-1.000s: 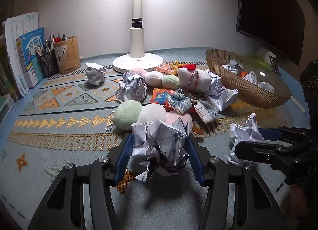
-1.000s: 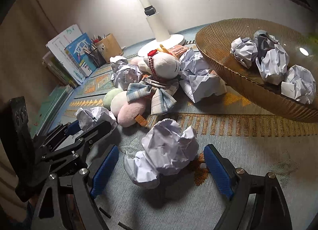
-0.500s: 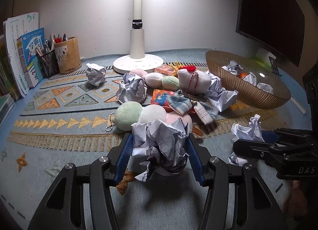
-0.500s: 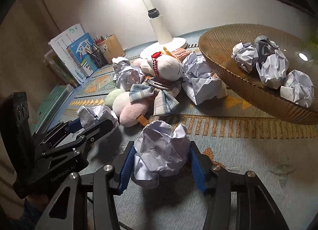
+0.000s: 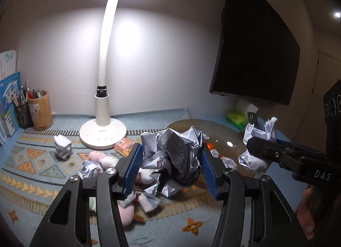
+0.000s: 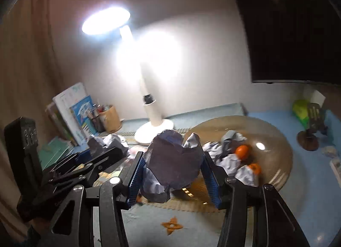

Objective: Organize objects
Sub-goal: 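Carry both paper balls to the amber bowl and release them inside, then move both open tools back toward the pile of toys and paper, then grasp a paper ball with the left tool while the right tool grasps another, then carry both paper balls over the amber bowl and open both tools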

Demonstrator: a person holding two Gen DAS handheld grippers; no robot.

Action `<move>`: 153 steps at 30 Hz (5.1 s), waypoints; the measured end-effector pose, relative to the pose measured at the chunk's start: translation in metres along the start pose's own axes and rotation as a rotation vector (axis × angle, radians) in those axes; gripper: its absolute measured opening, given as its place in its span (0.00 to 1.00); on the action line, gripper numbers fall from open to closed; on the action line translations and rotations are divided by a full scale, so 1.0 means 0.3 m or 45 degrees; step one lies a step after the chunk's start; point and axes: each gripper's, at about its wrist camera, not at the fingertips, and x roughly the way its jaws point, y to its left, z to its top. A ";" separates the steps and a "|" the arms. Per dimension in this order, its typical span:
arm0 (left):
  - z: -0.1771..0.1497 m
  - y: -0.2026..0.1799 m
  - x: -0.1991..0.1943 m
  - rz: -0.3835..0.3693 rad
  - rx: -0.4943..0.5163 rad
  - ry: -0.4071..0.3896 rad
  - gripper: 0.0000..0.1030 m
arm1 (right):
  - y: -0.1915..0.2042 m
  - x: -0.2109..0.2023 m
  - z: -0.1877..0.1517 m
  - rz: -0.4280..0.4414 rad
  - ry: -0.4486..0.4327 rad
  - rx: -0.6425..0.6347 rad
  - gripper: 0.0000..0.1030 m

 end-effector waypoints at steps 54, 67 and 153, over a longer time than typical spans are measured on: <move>-0.354 0.536 -0.077 0.355 -0.376 0.141 0.99 | 0.326 0.420 -0.374 0.006 0.316 -0.313 0.83; -0.356 0.540 -0.076 0.347 -0.384 0.150 0.99 | 0.356 0.426 -0.391 -0.036 0.313 -0.388 0.84; -0.338 0.439 -0.029 0.116 -0.388 0.228 0.56 | 0.236 0.385 -0.410 0.142 0.492 -0.297 0.46</move>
